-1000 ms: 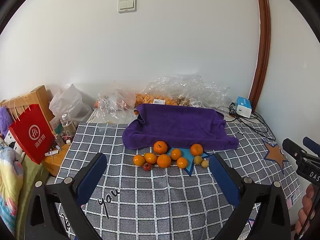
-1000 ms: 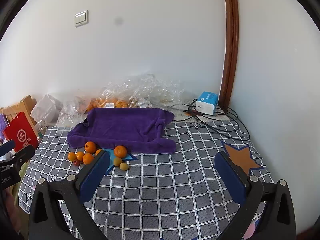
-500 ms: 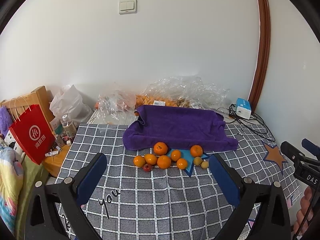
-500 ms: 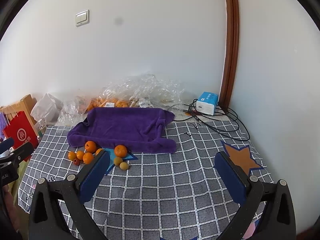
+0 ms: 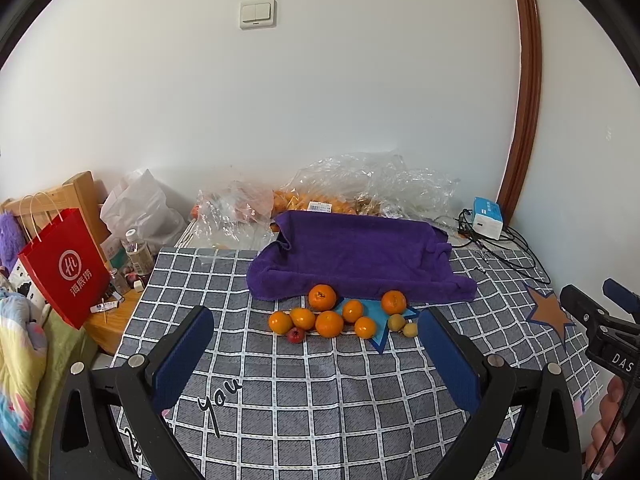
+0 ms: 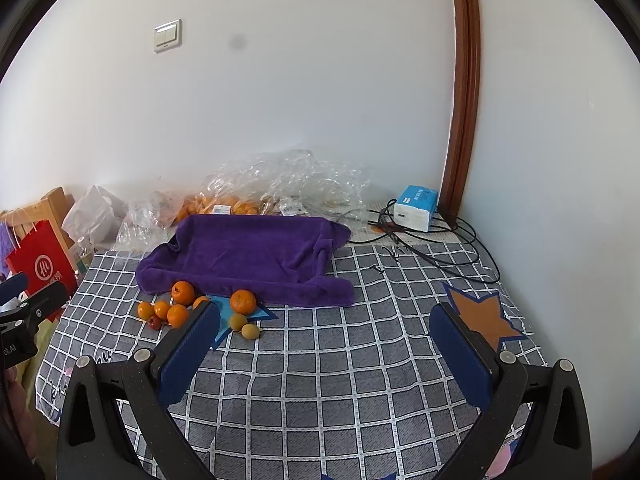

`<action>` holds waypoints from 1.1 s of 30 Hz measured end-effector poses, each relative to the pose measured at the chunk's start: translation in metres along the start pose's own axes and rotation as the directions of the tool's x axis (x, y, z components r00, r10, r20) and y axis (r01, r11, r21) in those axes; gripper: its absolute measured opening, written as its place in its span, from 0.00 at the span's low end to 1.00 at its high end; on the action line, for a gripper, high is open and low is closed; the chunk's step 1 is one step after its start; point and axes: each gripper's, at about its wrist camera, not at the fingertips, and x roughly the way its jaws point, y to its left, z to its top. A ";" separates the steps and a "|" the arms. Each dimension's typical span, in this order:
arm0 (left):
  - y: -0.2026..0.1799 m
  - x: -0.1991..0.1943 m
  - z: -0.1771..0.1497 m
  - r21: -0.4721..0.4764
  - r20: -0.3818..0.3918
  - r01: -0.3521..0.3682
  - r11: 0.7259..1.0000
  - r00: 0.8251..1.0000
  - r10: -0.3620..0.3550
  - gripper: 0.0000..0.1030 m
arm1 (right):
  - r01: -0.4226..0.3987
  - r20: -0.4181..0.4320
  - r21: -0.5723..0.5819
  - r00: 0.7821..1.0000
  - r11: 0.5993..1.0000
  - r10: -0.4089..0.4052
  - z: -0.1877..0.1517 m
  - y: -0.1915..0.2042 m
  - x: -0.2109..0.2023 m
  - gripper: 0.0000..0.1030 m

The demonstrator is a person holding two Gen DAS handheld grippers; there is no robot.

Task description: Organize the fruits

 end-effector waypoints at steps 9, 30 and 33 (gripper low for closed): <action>0.001 0.000 0.000 -0.001 0.000 -0.001 1.000 1.000 0.001 1.00 | 0.001 0.002 0.000 1.000 1.000 -0.001 -0.001 0.001 0.000 1.00; 0.004 -0.002 0.005 -0.006 0.008 -0.002 1.000 1.000 0.002 1.00 | 0.000 0.004 -0.012 1.000 1.000 0.000 -0.001 0.006 0.000 1.00; 0.004 -0.001 0.006 -0.005 0.011 -0.002 1.000 1.000 0.002 1.00 | -0.005 0.003 -0.013 1.000 1.000 0.005 -0.001 0.006 0.001 1.00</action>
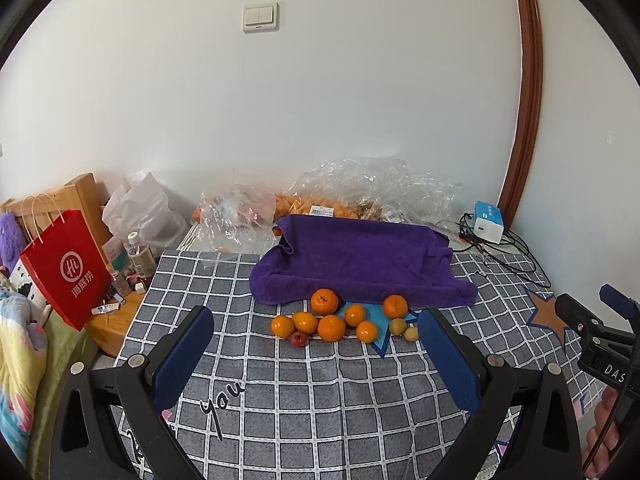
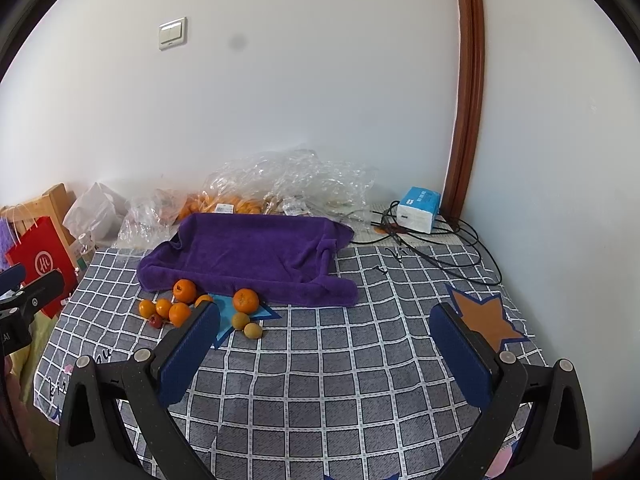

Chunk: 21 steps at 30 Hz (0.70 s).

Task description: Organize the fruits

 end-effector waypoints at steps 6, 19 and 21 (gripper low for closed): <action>0.004 0.006 -0.002 -0.008 0.004 -0.003 1.000 1.000 0.003 1.00 | -0.005 -0.007 -0.003 1.000 1.000 0.005 -0.001 0.004 0.008 1.00; 0.027 0.063 -0.026 -0.015 -0.038 -0.016 1.000 0.999 0.015 1.00 | -0.085 -0.118 -0.005 0.989 0.996 0.084 -0.029 0.022 0.084 0.92; 0.032 0.076 -0.032 -0.015 -0.067 -0.017 1.000 0.998 0.015 0.98 | -0.109 -0.149 -0.006 0.983 0.994 0.107 -0.036 0.027 0.101 0.90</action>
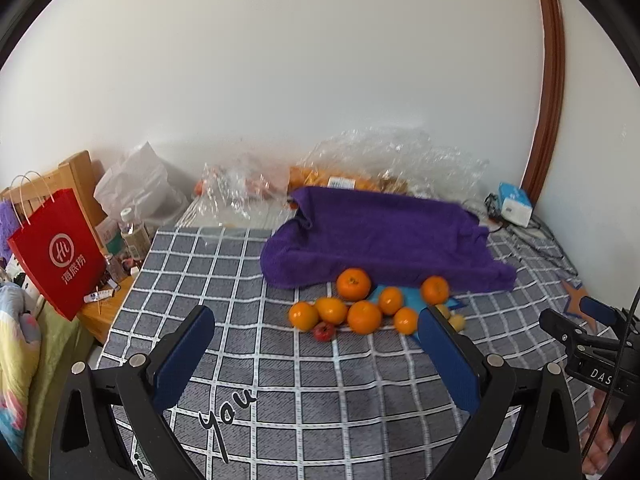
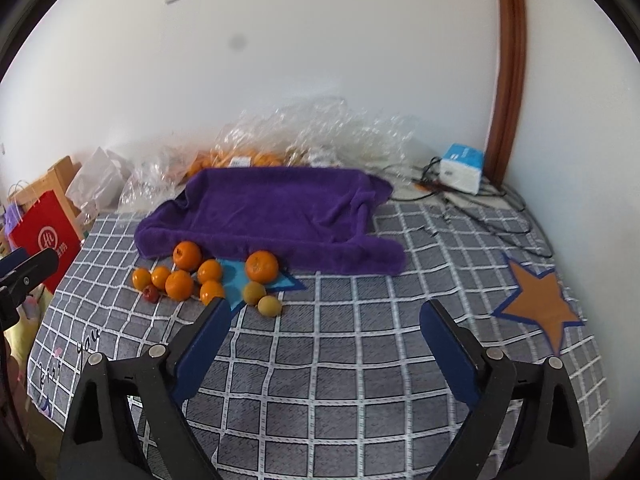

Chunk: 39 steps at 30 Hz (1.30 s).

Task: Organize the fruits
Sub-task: 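Grasp a small yellow fruit with the right tool while the left tool grasps a tangerine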

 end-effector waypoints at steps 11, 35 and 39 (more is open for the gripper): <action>0.026 0.070 -0.036 -0.032 -0.157 0.015 0.999 0.987 -0.020 0.71 | -0.083 -0.090 -0.015 0.993 0.996 0.081 -0.015 0.020 0.086 0.61; 0.038 0.132 -0.027 -0.165 -0.185 0.078 0.983 0.977 -0.109 0.51 | -0.074 -0.099 -0.035 0.993 0.997 0.070 -0.019 -0.010 0.111 0.26; 0.036 0.144 -0.022 -0.183 -0.201 0.101 0.978 0.970 -0.138 0.41 | -0.080 -0.115 -0.009 0.990 0.997 0.079 -0.024 -0.017 0.117 0.26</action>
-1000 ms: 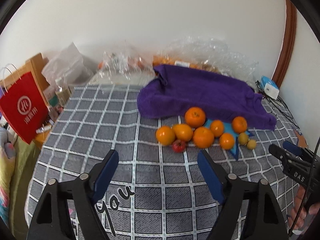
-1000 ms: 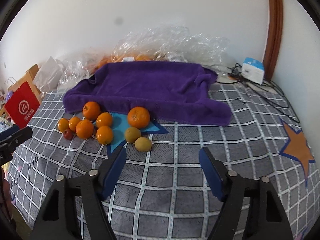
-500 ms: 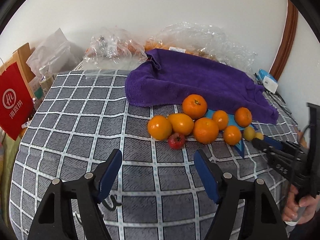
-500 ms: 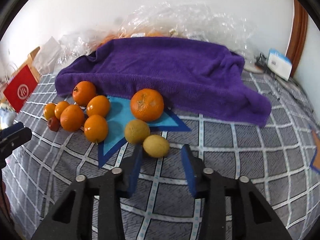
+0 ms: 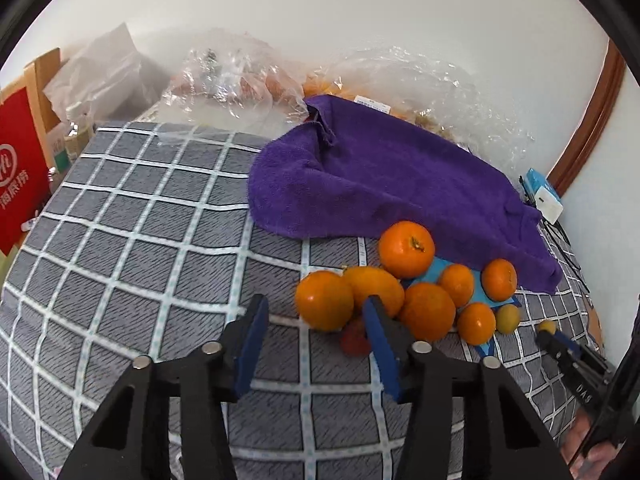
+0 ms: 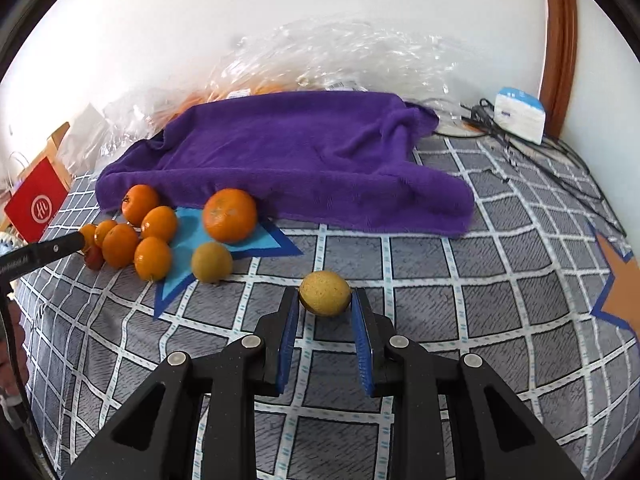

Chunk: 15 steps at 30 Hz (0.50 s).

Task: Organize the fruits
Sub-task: 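Grasp a small yellow fruit with the right tool while the left tool grasps a tangerine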

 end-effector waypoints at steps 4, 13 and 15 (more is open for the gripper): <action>-0.002 0.006 0.001 0.006 0.007 0.016 1.000 1.000 -0.016 0.30 | -0.011 0.001 0.006 1.000 1.000 0.011 0.001 -0.001 0.002 0.26; 0.011 -0.003 -0.003 0.043 -0.013 -0.001 0.999 1.000 0.002 0.31 | -0.035 -0.008 0.018 0.999 0.999 0.035 0.001 -0.005 0.004 0.26; 0.012 0.001 -0.005 0.038 -0.011 0.006 0.999 1.000 -0.006 0.32 | -0.038 -0.007 0.022 0.999 0.999 0.038 0.000 -0.006 0.004 0.26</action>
